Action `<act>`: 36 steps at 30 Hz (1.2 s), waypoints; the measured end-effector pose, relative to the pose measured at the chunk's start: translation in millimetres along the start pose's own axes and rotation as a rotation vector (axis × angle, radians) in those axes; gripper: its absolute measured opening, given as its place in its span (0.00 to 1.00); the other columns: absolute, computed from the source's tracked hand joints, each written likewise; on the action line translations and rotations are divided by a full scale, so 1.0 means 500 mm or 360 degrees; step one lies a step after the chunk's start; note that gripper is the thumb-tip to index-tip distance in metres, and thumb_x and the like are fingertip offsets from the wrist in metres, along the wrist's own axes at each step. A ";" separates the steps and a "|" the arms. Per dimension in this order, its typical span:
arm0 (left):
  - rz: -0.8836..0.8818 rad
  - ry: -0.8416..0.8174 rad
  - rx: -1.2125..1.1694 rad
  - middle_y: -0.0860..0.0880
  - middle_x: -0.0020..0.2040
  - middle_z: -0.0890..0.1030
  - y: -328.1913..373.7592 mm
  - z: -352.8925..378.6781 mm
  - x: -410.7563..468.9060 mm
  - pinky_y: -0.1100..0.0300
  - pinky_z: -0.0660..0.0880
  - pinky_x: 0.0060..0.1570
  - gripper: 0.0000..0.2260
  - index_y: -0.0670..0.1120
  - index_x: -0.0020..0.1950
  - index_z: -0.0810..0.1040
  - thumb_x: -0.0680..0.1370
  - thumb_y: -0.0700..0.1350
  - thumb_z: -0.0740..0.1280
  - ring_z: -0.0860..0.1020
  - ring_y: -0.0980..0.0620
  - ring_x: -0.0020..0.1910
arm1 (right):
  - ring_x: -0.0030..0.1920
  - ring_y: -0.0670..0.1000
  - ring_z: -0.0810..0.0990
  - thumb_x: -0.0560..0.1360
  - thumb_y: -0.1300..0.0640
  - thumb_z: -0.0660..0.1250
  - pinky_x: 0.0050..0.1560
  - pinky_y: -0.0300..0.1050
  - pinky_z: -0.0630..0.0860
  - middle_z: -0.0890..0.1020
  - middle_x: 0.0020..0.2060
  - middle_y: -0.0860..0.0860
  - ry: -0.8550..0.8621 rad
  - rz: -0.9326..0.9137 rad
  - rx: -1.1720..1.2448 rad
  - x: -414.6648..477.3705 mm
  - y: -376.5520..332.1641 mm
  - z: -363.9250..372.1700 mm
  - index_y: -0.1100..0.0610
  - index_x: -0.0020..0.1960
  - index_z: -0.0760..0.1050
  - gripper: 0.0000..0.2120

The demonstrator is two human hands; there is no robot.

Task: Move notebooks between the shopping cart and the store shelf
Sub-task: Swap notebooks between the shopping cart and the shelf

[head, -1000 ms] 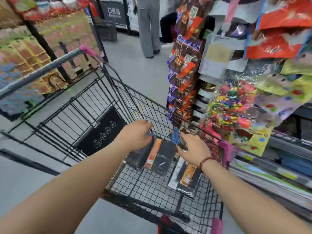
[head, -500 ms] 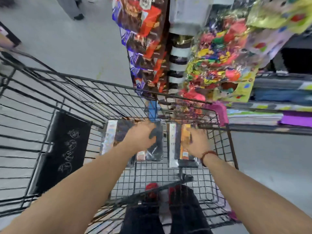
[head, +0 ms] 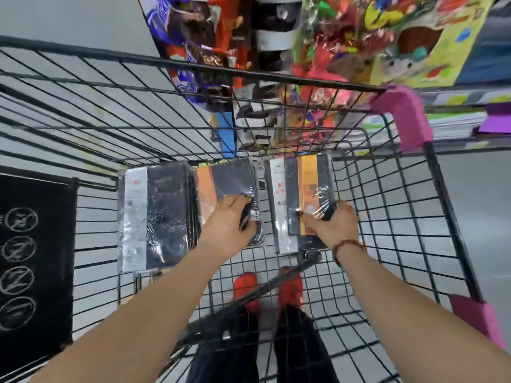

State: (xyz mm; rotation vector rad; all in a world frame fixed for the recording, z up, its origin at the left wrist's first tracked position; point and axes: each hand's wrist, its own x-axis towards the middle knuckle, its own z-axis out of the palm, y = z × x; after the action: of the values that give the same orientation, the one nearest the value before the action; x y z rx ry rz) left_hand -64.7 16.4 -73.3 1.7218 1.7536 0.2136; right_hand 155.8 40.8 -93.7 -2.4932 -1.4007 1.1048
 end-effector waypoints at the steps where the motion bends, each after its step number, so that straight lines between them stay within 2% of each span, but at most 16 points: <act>1: -0.0005 0.0023 -0.0024 0.44 0.66 0.72 -0.008 0.009 0.001 0.59 0.65 0.65 0.24 0.43 0.69 0.70 0.74 0.45 0.68 0.69 0.44 0.65 | 0.57 0.59 0.75 0.55 0.33 0.72 0.55 0.53 0.77 0.75 0.55 0.59 0.0035 0.0014 0.0005 0.005 0.004 0.008 0.60 0.58 0.71 0.42; 6: 0.0059 0.0143 -0.0128 0.44 0.62 0.74 -0.044 0.042 0.006 0.58 0.66 0.65 0.22 0.40 0.65 0.74 0.72 0.42 0.70 0.72 0.44 0.63 | 0.56 0.59 0.74 0.59 0.41 0.76 0.54 0.49 0.75 0.76 0.53 0.59 0.0207 -0.0052 0.0024 0.021 0.024 0.037 0.62 0.57 0.72 0.35; 9: 0.0052 0.0189 -0.0142 0.44 0.62 0.74 -0.048 0.052 0.005 0.56 0.67 0.66 0.22 0.40 0.64 0.75 0.71 0.42 0.71 0.71 0.44 0.64 | 0.52 0.58 0.75 0.65 0.48 0.75 0.48 0.45 0.72 0.75 0.48 0.56 0.0203 -0.0060 0.0099 0.028 0.033 0.030 0.61 0.52 0.73 0.23; 11: 0.0037 0.0180 -0.0168 0.45 0.63 0.74 -0.047 0.053 0.005 0.57 0.66 0.66 0.22 0.40 0.64 0.75 0.71 0.41 0.71 0.71 0.45 0.64 | 0.48 0.57 0.77 0.67 0.50 0.73 0.45 0.46 0.75 0.76 0.44 0.53 0.0233 -0.0081 0.0084 0.026 0.033 0.022 0.59 0.47 0.72 0.17; 14: 0.0001 0.0117 -0.0242 0.45 0.63 0.73 -0.041 0.045 0.008 0.61 0.62 0.67 0.21 0.41 0.64 0.75 0.71 0.41 0.71 0.70 0.46 0.66 | 0.45 0.56 0.79 0.70 0.53 0.70 0.43 0.49 0.79 0.79 0.46 0.54 0.0436 -0.0138 0.0111 0.017 0.024 0.009 0.58 0.53 0.72 0.16; 16: -0.0054 0.0101 -0.0324 0.46 0.63 0.73 -0.032 0.038 0.009 0.64 0.61 0.66 0.20 0.41 0.64 0.75 0.72 0.41 0.71 0.70 0.48 0.65 | 0.40 0.53 0.76 0.74 0.59 0.66 0.36 0.41 0.71 0.78 0.41 0.52 0.0442 -0.0192 0.0261 0.001 0.005 -0.002 0.59 0.53 0.72 0.09; 18: -0.0161 0.0153 -0.0467 0.46 0.60 0.75 -0.016 0.035 0.011 0.63 0.65 0.64 0.18 0.41 0.62 0.76 0.73 0.41 0.71 0.72 0.49 0.62 | 0.33 0.50 0.72 0.76 0.62 0.62 0.30 0.40 0.64 0.74 0.33 0.49 0.0303 -0.0204 0.0492 -0.018 -0.012 -0.005 0.57 0.47 0.72 0.02; 19: -0.0249 0.0180 -0.0593 0.47 0.58 0.76 -0.005 0.033 0.011 0.60 0.69 0.63 0.17 0.42 0.61 0.77 0.73 0.42 0.71 0.74 0.50 0.59 | 0.32 0.49 0.71 0.77 0.62 0.62 0.29 0.40 0.65 0.72 0.31 0.48 0.0220 -0.0184 0.0617 -0.029 -0.021 -0.003 0.55 0.43 0.70 0.05; 22: -0.0607 0.0128 -0.1144 0.48 0.49 0.80 0.037 0.030 0.009 0.55 0.75 0.54 0.09 0.45 0.54 0.78 0.76 0.46 0.69 0.77 0.51 0.50 | 0.35 0.52 0.75 0.77 0.60 0.62 0.38 0.50 0.76 0.76 0.35 0.51 -0.0143 -0.0056 0.0953 -0.066 -0.046 0.020 0.52 0.41 0.71 0.07; 24: -0.0729 0.0124 -0.1390 0.49 0.43 0.80 0.055 0.038 0.006 0.54 0.74 0.48 0.06 0.49 0.47 0.77 0.76 0.51 0.67 0.78 0.49 0.44 | 0.41 0.55 0.79 0.78 0.60 0.62 0.47 0.51 0.78 0.80 0.41 0.56 -0.0328 -0.0060 0.1048 -0.088 -0.067 0.036 0.55 0.46 0.74 0.03; 25: -0.0787 0.0161 -0.1506 0.50 0.43 0.81 0.061 0.043 0.004 0.55 0.75 0.48 0.08 0.50 0.47 0.76 0.76 0.53 0.66 0.79 0.50 0.44 | 0.44 0.56 0.81 0.78 0.61 0.61 0.49 0.50 0.78 0.81 0.45 0.59 -0.0387 -0.0088 0.1084 -0.097 -0.077 0.044 0.57 0.48 0.74 0.03; 27: -0.0919 0.0321 -0.1686 0.48 0.47 0.84 0.063 0.050 0.004 0.51 0.78 0.51 0.11 0.49 0.50 0.77 0.76 0.55 0.65 0.82 0.47 0.48 | 0.43 0.52 0.81 0.78 0.62 0.60 0.46 0.43 0.78 0.81 0.46 0.57 -0.0470 -0.0176 0.1096 -0.107 -0.090 0.055 0.55 0.48 0.74 0.05; 29: -0.0984 0.0494 -0.1670 0.44 0.44 0.83 0.058 0.051 0.005 0.50 0.79 0.48 0.09 0.48 0.46 0.77 0.78 0.53 0.64 0.82 0.43 0.45 | 0.42 0.44 0.79 0.78 0.61 0.60 0.42 0.32 0.76 0.81 0.44 0.48 -0.0518 -0.0287 0.1010 -0.108 -0.096 0.059 0.54 0.51 0.74 0.06; 31: -0.0952 0.0594 -0.1562 0.45 0.40 0.81 0.049 0.051 0.008 0.54 0.76 0.43 0.08 0.51 0.41 0.75 0.79 0.51 0.63 0.79 0.45 0.41 | 0.41 0.46 0.78 0.78 0.59 0.61 0.41 0.34 0.76 0.81 0.43 0.50 -0.0567 -0.0330 0.0922 -0.098 -0.088 0.057 0.58 0.52 0.76 0.06; 33: -0.0935 0.0603 -0.1482 0.49 0.36 0.77 0.035 0.048 0.009 0.57 0.74 0.39 0.09 0.52 0.39 0.72 0.79 0.51 0.62 0.76 0.49 0.36 | 0.42 0.50 0.78 0.79 0.57 0.60 0.44 0.40 0.77 0.81 0.44 0.56 -0.0521 -0.0272 0.0951 -0.083 -0.075 0.050 0.58 0.50 0.76 0.08; 36: -0.0932 0.0549 -0.1379 0.49 0.32 0.72 0.002 0.041 0.002 0.59 0.69 0.32 0.11 0.48 0.38 0.71 0.79 0.51 0.62 0.71 0.50 0.32 | 0.46 0.48 0.77 0.77 0.58 0.63 0.46 0.35 0.75 0.79 0.44 0.48 -0.0023 -0.0218 0.0926 -0.040 -0.046 0.033 0.53 0.50 0.75 0.03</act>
State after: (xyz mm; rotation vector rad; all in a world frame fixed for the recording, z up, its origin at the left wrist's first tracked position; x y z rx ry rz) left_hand -52.4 10.6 -88.9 0.5525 1.9036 0.8878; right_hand 122.7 34.1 -85.9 -1.9536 -1.0359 1.2756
